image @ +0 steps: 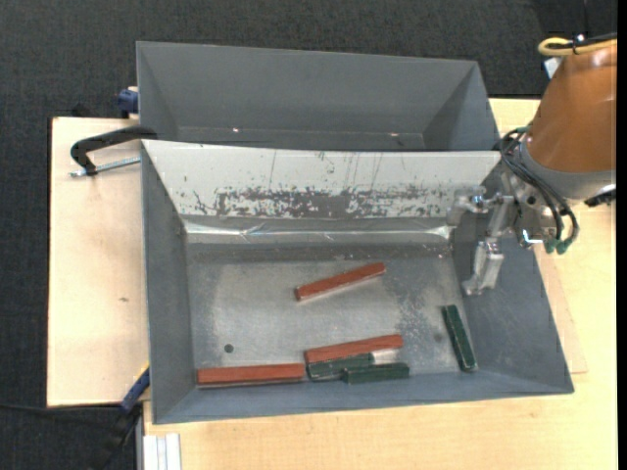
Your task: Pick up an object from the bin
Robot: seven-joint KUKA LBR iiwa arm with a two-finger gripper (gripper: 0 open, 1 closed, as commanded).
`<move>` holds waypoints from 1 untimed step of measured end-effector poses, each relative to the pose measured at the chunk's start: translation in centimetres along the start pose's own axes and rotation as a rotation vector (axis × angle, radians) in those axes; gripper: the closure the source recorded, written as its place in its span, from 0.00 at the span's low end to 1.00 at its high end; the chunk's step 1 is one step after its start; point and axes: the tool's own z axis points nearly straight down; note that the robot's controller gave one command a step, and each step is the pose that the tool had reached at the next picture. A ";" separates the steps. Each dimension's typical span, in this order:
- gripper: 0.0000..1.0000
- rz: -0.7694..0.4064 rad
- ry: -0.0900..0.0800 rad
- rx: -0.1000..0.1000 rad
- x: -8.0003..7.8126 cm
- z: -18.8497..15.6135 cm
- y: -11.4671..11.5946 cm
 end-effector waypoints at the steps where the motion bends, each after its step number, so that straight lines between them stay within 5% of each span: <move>1: 0.00 -0.002 -0.009 0.001 -0.2 -0.5 0.1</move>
Offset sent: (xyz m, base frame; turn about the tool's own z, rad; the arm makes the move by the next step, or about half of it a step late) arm 0.0169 0.0869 -0.0996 -0.0851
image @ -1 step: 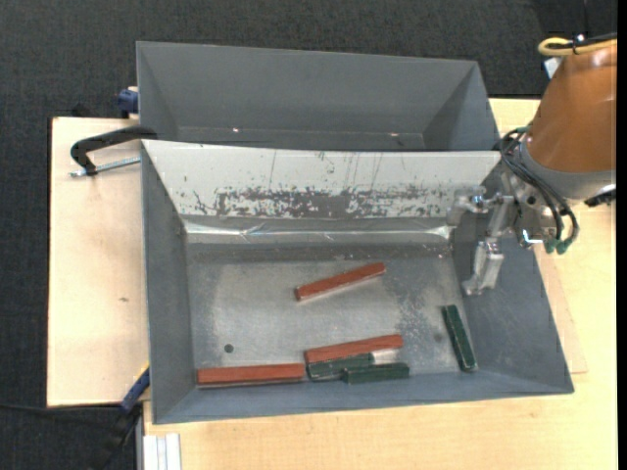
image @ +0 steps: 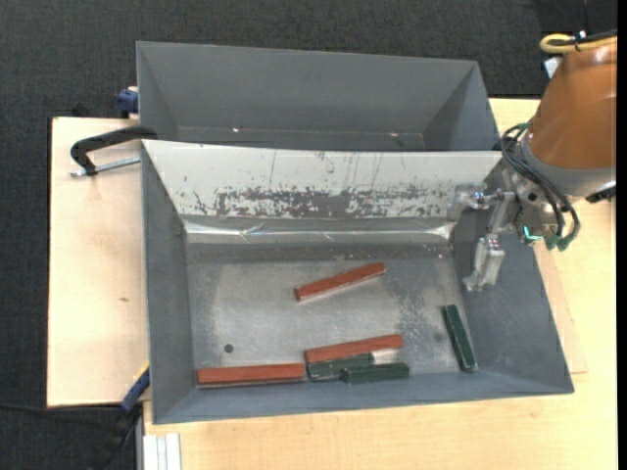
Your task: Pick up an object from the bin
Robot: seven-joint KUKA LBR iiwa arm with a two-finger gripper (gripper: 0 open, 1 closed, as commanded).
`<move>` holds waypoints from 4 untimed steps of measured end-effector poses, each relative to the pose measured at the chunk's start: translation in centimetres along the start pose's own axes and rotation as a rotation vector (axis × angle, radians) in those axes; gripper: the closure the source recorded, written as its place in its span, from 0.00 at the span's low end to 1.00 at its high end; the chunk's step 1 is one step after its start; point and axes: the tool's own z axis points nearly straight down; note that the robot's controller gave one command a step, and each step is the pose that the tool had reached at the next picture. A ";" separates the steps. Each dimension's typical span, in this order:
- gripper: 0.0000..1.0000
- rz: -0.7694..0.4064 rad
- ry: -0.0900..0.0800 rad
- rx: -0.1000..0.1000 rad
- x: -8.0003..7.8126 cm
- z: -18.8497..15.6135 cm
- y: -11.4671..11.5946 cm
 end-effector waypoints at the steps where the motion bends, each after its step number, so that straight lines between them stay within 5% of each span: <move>1: 0.00 -0.038 -0.005 0.002 -0.9 4.9 4.1; 2: 0.00 -0.115 0.001 -0.001 0.7 12.4 7.2; 3: 0.00 0.073 0.002 -0.002 0.3 14.4 7.6; 4: 0.00 -0.003 -0.001 0.000 -2.1 12.8 13.0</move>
Offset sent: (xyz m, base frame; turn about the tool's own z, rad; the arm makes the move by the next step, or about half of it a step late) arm -0.0087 0.0726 -0.1259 -0.1170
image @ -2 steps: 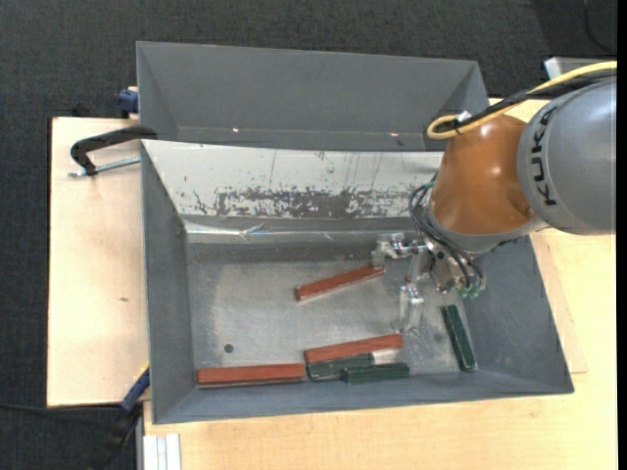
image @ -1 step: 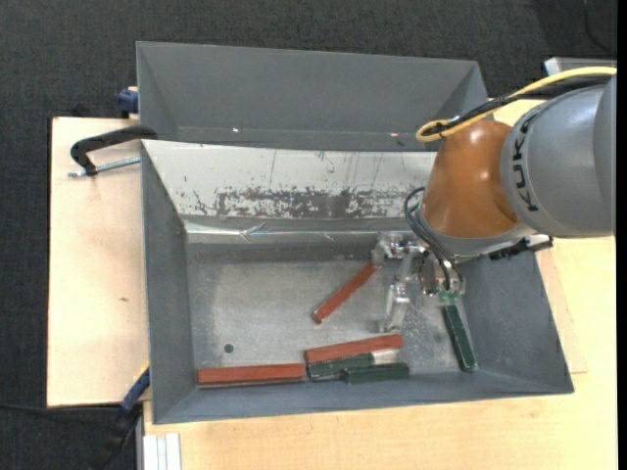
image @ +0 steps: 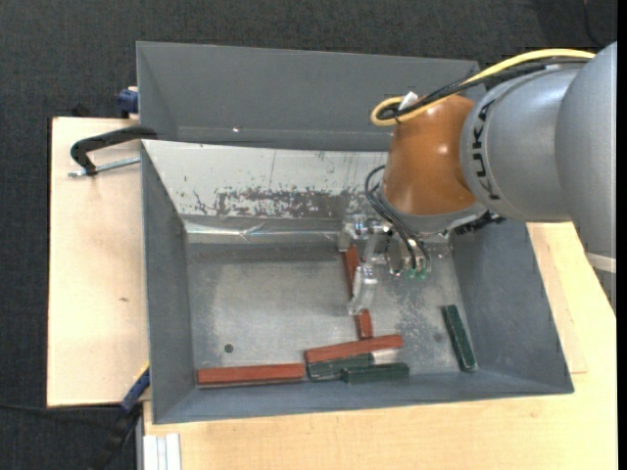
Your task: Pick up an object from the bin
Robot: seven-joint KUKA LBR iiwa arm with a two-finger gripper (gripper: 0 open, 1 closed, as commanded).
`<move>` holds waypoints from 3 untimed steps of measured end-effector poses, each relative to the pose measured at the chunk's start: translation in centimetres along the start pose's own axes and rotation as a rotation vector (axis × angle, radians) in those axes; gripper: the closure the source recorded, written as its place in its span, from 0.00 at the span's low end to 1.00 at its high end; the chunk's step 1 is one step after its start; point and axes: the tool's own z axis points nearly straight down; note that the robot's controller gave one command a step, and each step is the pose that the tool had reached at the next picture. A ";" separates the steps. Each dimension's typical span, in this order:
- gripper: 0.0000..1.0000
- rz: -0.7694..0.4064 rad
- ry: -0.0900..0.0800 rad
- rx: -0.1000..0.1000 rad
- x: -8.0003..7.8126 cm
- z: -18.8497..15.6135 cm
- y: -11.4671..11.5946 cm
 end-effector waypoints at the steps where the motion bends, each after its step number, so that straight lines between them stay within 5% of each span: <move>1: 0.00 -0.057 0.001 -0.004 -0.2 0.1 3.5; 2: 0.00 -0.106 0.003 -0.003 -0.1 1.4 -2.7; 3: 1.00 -0.499 0.002 -0.004 -1.1 1.8 -6.8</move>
Offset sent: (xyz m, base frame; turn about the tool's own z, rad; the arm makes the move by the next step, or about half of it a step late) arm 0.0001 -0.0519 -0.0209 -0.1179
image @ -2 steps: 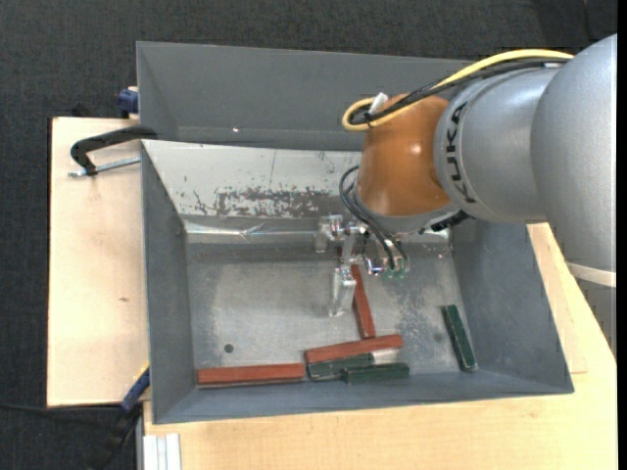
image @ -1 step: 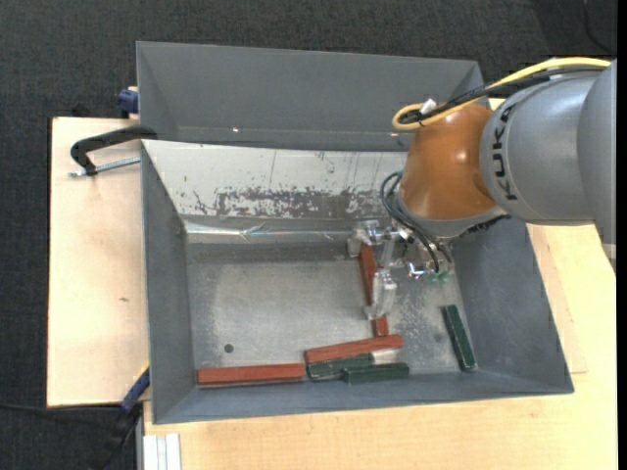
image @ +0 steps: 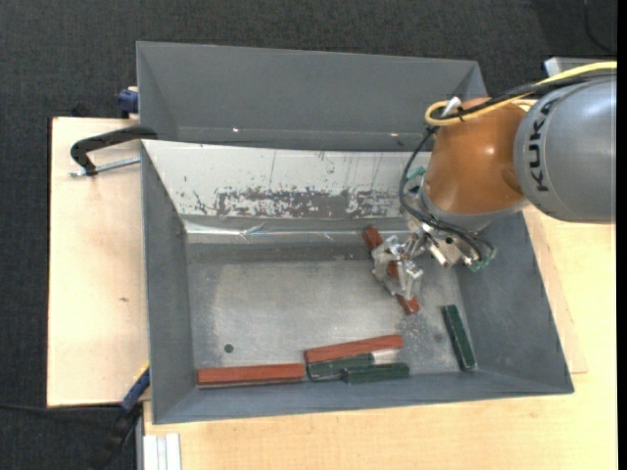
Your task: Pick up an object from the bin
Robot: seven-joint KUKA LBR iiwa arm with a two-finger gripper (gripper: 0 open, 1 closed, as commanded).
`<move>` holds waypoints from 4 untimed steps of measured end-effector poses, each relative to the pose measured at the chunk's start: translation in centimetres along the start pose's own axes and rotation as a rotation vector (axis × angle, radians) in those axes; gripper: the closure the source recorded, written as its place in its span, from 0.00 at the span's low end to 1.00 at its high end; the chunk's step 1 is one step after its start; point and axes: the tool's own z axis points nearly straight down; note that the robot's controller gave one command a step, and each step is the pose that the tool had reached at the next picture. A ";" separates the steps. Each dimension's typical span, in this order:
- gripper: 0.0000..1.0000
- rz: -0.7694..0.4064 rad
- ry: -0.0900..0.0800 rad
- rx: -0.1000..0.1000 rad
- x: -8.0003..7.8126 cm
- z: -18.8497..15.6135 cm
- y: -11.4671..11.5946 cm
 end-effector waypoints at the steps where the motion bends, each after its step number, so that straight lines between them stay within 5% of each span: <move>1: 1.00 0.000 0.000 0.000 0.0 0.0 0.0; 2: 1.00 0.162 -0.004 0.004 1.8 -5.4 -3.1; 3: 0.00 0.162 -0.004 0.004 1.8 -5.4 -3.0; 4: 0.00 0.162 -0.004 0.004 1.8 -5.4 -3.0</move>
Offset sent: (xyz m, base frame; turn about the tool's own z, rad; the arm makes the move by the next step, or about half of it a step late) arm -0.0033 -0.0365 0.0525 0.1617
